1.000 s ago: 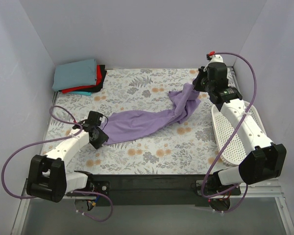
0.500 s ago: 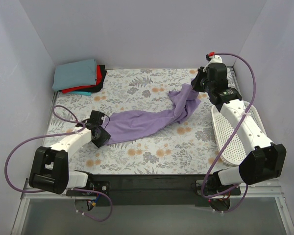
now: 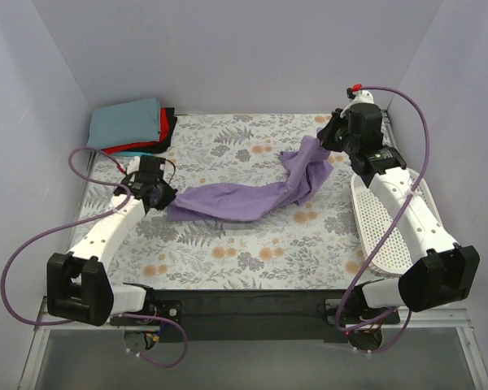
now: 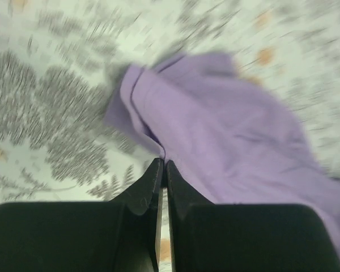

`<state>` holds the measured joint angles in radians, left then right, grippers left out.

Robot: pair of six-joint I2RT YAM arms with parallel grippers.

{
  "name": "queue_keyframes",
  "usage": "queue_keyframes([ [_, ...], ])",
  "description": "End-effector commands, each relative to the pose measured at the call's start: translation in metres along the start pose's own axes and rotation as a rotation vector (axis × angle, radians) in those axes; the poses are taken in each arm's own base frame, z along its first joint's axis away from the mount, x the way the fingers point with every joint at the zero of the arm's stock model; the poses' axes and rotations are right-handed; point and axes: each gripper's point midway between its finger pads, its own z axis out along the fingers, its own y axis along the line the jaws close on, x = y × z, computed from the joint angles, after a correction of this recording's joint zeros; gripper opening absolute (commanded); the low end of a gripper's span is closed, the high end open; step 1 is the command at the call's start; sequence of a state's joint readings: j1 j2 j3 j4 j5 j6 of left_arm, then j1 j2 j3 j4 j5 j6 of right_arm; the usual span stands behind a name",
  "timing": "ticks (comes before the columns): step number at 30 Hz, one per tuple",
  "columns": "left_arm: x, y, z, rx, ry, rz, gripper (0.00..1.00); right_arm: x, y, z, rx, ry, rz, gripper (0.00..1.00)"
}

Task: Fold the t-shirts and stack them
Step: Flatten the tshirt out

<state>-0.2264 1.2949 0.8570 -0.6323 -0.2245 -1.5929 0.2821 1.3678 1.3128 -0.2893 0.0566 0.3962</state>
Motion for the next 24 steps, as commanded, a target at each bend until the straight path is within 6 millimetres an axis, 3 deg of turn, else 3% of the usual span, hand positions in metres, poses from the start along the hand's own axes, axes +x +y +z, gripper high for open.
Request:
queue_keyframes([
  [1,-0.086,-0.047,-0.057,0.172,-0.215,-0.053,0.00,-0.075,0.019,-0.045,-0.035,-0.222,0.054,0.01],
  [3,-0.117,-0.068,-0.085,0.251,-0.279,-0.084,0.00,-0.092,0.021,-0.059,-0.036,-0.275,0.064,0.01],
  [6,-0.146,-0.082,-0.118,0.334,-0.341,-0.120,0.00,-0.128,0.030,-0.099,-0.052,-0.393,0.080,0.01],
  [7,-0.159,-0.090,-0.137,0.379,-0.374,-0.133,0.00,-0.144,0.034,-0.122,-0.063,-0.455,0.085,0.01],
  [9,-0.174,-0.097,-0.169,0.444,-0.432,-0.150,0.00,-0.158,0.038,-0.147,-0.075,-0.517,0.086,0.01],
  [10,-0.183,-0.101,-0.188,0.479,-0.469,-0.163,0.00,-0.170,0.042,-0.173,-0.089,-0.575,0.082,0.01],
  [12,-0.193,-0.102,-0.224,0.550,-0.537,-0.195,0.00,-0.179,0.044,-0.197,-0.101,-0.626,0.077,0.01],
  [15,-0.201,-0.095,-0.271,0.634,-0.620,-0.243,0.00,-0.192,0.048,-0.255,-0.131,-0.735,0.063,0.01],
  [19,-0.209,-0.083,-0.323,0.702,-0.715,-0.279,0.00,-0.206,0.050,-0.309,-0.142,-0.837,0.047,0.01],
  [21,-0.218,-0.079,-0.350,0.725,-0.779,-0.290,0.00,-0.216,0.056,-0.332,-0.165,-0.881,0.038,0.01],
  [23,-0.227,-0.081,-0.360,0.726,-0.807,-0.294,0.00,-0.222,0.060,-0.337,-0.174,-0.893,0.034,0.01],
  [24,-0.232,-0.083,-0.375,0.747,-0.829,-0.300,0.00,-0.228,0.063,-0.343,-0.184,-0.908,0.030,0.01],
])
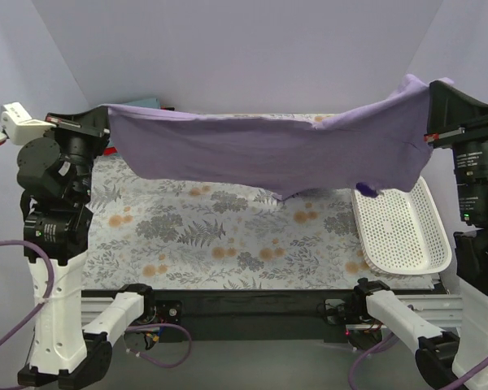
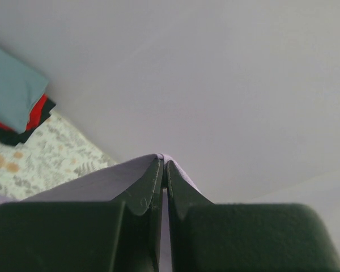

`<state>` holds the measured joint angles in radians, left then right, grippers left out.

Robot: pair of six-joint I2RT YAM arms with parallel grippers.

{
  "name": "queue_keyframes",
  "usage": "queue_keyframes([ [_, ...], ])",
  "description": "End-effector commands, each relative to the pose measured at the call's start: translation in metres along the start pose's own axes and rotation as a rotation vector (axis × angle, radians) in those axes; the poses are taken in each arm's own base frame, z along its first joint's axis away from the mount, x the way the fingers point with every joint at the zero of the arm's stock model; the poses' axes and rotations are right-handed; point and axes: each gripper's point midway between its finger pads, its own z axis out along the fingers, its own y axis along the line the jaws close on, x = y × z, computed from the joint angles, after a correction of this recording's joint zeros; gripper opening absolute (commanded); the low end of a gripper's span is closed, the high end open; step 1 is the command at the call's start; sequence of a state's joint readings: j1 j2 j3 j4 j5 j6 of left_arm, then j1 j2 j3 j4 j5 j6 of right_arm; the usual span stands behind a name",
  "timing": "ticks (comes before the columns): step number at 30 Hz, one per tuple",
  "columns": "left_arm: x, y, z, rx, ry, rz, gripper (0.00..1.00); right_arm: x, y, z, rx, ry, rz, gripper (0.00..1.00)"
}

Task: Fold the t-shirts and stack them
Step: Flatten the tshirt out

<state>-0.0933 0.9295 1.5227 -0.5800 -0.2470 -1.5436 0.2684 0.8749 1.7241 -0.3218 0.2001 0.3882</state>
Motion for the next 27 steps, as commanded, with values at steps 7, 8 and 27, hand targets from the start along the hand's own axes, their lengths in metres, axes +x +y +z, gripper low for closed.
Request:
queue_keyframes([
  [7,0.000,-0.023,0.066,0.027,-0.022,0.023,0.00,0.069,-0.008,0.089,0.010,0.149,-0.042,0.01],
  [8,0.006,-0.021,0.075,0.025,-0.012,0.035,0.00,0.080,-0.010,0.098,0.008,0.168,-0.045,0.01],
  [27,0.023,-0.028,0.299,0.266,0.045,0.035,0.00,0.129,-0.031,0.263,-0.001,-0.020,-0.156,0.01],
])
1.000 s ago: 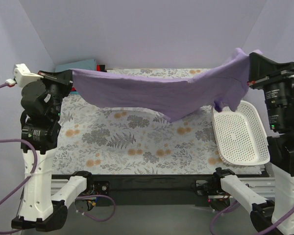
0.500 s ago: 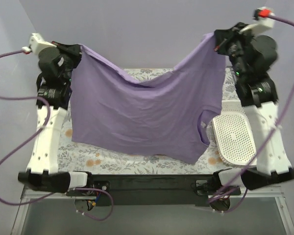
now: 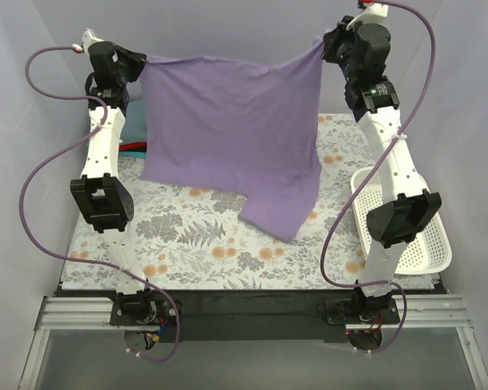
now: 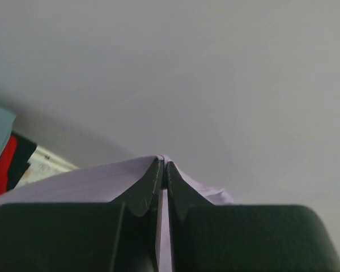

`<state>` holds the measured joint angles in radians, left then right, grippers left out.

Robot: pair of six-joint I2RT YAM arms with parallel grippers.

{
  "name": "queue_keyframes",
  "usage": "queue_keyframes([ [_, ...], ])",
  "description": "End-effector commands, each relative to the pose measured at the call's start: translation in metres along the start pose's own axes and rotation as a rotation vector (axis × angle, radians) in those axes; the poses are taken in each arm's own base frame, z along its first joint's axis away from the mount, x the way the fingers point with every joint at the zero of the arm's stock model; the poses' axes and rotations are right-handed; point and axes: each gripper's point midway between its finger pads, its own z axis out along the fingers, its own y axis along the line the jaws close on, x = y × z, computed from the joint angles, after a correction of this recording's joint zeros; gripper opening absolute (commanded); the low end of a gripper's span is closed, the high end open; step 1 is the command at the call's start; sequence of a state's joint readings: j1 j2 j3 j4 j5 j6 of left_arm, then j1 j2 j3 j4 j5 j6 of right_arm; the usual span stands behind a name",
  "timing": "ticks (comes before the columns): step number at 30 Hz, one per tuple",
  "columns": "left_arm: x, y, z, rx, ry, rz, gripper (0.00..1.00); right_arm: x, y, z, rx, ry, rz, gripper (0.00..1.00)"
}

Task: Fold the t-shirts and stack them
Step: Flatten the tshirt out

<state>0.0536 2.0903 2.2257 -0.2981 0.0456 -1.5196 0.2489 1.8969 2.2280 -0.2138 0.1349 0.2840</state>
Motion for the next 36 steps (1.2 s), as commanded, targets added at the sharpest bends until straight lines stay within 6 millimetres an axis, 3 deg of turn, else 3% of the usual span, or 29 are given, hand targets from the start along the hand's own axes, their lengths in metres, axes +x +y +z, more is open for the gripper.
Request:
queue_keyframes([
  [1,-0.103,-0.107,-0.066,0.325,-0.205,0.013,0.00,-0.149,0.024,-0.061,-0.057,-0.447,-0.009,0.01],
  [2,-0.112,-0.114,-0.071,0.365,-0.228,0.016,0.00,-0.156,0.025,-0.067,-0.060,-0.473,-0.009,0.01],
  [6,-0.134,-0.110,-0.079,0.389,-0.265,0.031,0.00,-0.179,0.027,-0.086,-0.061,-0.547,-0.025,0.01],
  [9,-0.135,-0.090,-0.076,0.362,-0.251,0.021,0.00,-0.173,0.025,-0.089,-0.053,-0.533,-0.031,0.01],
  [10,-0.122,-0.073,-0.067,0.332,-0.213,0.009,0.00,-0.170,0.024,-0.091,-0.053,-0.524,-0.031,0.01],
  [11,-0.116,-0.066,-0.065,0.325,-0.191,0.007,0.00,-0.143,0.017,-0.081,-0.040,-0.465,-0.035,0.01],
  [12,-0.109,-0.061,-0.065,0.317,-0.174,0.005,0.00,-0.144,0.016,-0.091,-0.034,-0.467,-0.029,0.01],
  [13,-0.106,-0.062,-0.069,0.328,-0.172,0.009,0.00,-0.130,0.010,-0.089,-0.019,-0.437,-0.027,0.01],
  [14,-0.076,-0.029,-0.062,0.280,-0.108,-0.019,0.00,-0.086,-0.002,-0.092,0.001,-0.341,-0.010,0.01],
  [15,-0.064,-0.015,-0.061,0.249,-0.083,-0.029,0.00,-0.086,-0.002,-0.093,0.001,-0.341,-0.010,0.01],
  [17,-0.048,-0.004,-0.069,0.247,-0.053,-0.052,0.00,-0.032,-0.016,-0.103,0.022,-0.233,0.018,0.01],
  [18,-0.023,0.023,-0.067,0.200,-0.004,-0.074,0.00,-0.014,-0.021,-0.109,0.032,-0.200,0.026,0.01],
  [19,-0.008,0.037,-0.069,0.179,0.030,-0.089,0.00,0.025,-0.033,-0.123,0.054,-0.127,0.041,0.01],
  [21,0.011,0.053,-0.079,0.144,0.071,-0.118,0.00,0.059,-0.042,-0.139,0.068,-0.067,0.065,0.01],
  [22,0.041,0.083,-0.084,0.083,0.133,-0.142,0.00,0.099,-0.049,-0.157,0.065,0.007,0.075,0.01],
  [24,0.064,0.107,-0.096,0.021,0.178,-0.169,0.00,0.134,-0.054,-0.176,0.061,0.077,0.119,0.01],
  [25,0.070,0.110,-0.106,0.011,0.191,-0.178,0.00,0.145,-0.051,-0.191,0.041,0.111,0.134,0.01],
  [26,0.096,0.135,-0.116,-0.043,0.239,-0.201,0.00,0.183,-0.061,-0.204,0.059,0.192,0.145,0.01],
  [28,0.110,0.150,-0.133,-0.094,0.260,-0.222,0.00,0.212,-0.058,-0.223,0.037,0.268,0.201,0.01],
  [29,0.134,0.176,-0.145,-0.158,0.299,-0.245,0.00,0.229,-0.058,-0.231,0.030,0.311,0.219,0.01],
  [31,0.149,0.193,-0.163,-0.229,0.316,-0.263,0.00,0.272,-0.055,-0.253,-0.001,0.431,0.276,0.01],
  [33,0.175,0.227,-0.188,-0.353,0.350,-0.286,0.00,0.312,-0.055,-0.274,-0.002,0.533,0.315,0.01],
  [35,0.183,0.242,-0.208,-0.438,0.347,-0.309,0.00,0.333,-0.048,-0.289,-0.016,0.595,0.363,0.01],
  [36,0.198,0.263,-0.226,-0.525,0.366,-0.313,0.00,0.352,-0.044,-0.303,-0.022,0.648,0.364,0.01],
])
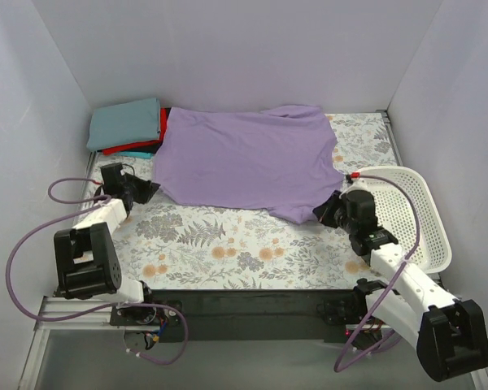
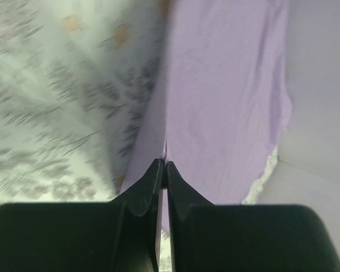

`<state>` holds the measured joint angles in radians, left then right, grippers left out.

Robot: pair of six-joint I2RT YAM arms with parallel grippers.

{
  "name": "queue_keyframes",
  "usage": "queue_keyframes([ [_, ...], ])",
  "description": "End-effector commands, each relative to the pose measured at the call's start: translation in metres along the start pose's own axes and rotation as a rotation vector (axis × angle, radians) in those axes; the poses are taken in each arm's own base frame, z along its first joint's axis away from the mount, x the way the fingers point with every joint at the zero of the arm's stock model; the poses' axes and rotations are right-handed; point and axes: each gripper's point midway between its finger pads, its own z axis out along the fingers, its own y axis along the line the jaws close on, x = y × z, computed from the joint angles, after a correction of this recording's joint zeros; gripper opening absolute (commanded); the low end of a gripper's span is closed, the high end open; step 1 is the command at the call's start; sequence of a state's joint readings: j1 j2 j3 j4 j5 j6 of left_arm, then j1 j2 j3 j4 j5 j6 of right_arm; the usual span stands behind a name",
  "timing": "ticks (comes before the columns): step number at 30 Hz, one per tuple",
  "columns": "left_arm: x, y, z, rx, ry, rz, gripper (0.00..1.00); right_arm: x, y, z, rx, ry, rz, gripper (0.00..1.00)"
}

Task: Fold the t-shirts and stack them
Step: Flatten the tshirt out, then fold the tshirt

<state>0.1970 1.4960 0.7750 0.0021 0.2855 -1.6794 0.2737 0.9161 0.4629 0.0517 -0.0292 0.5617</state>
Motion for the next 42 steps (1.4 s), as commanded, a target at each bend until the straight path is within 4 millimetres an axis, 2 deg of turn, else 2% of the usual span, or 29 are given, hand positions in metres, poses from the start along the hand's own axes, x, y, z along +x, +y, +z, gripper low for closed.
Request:
queue_keyframes([
  [1,0.010,0.044,-0.020,-0.155,-0.040,-0.046,0.00,0.048,0.011,-0.007,-0.057,0.124,0.079,0.01],
  [2,0.013,0.052,-0.026,-0.180,-0.049,-0.048,0.00,0.058,0.010,-0.009,-0.049,0.143,0.080,0.01],
  [3,0.019,0.068,-0.031,-0.237,-0.043,-0.055,0.00,0.078,0.015,-0.013,-0.064,0.185,0.063,0.01],
  [4,0.018,0.077,-0.034,-0.276,-0.064,-0.057,0.00,0.086,0.013,-0.015,-0.047,0.193,0.058,0.01],
  [6,0.020,0.087,-0.042,-0.315,-0.075,-0.059,0.00,0.104,0.023,-0.021,-0.064,0.223,0.052,0.01],
  [8,0.021,0.095,-0.045,-0.344,-0.081,-0.056,0.00,0.122,0.016,-0.025,-0.027,0.256,0.058,0.01],
  [9,0.022,0.099,-0.047,-0.361,-0.078,-0.048,0.00,0.129,0.019,-0.028,-0.036,0.272,0.045,0.01],
  [12,0.014,0.108,-0.050,-0.431,-0.114,-0.024,0.00,0.136,0.011,-0.037,0.002,0.279,0.030,0.01],
  [15,0.004,0.111,-0.054,-0.493,-0.135,0.007,0.00,0.127,0.007,-0.044,0.023,0.250,0.020,0.01],
  [16,0.001,0.112,-0.054,-0.505,-0.140,0.010,0.00,0.128,-0.001,-0.048,0.059,0.256,0.009,0.01],
  [18,-0.007,0.109,-0.058,-0.515,-0.164,0.018,0.00,0.119,0.001,-0.054,0.059,0.234,0.010,0.01],
  [20,-0.015,0.107,-0.062,-0.514,-0.184,0.033,0.00,0.122,-0.004,-0.062,0.079,0.258,0.002,0.01],
  [26,-0.027,0.120,-0.075,-0.588,-0.225,0.051,0.00,0.137,-0.014,-0.080,0.098,0.325,0.031,0.01],
  [32,-0.042,0.130,-0.092,-0.648,-0.318,0.055,0.00,0.126,-0.015,-0.099,0.094,0.286,0.068,0.01],
  [34,-0.044,0.128,-0.094,-0.639,-0.332,0.052,0.00,0.126,-0.018,-0.105,0.107,0.297,0.064,0.01],
  [38,-0.044,0.119,-0.090,-0.606,-0.312,0.059,0.00,0.115,-0.010,-0.113,0.087,0.292,0.048,0.01],
  [42,-0.044,0.104,-0.082,-0.534,-0.288,0.062,0.00,0.097,-0.009,-0.107,0.127,0.259,-0.037,0.01],
])
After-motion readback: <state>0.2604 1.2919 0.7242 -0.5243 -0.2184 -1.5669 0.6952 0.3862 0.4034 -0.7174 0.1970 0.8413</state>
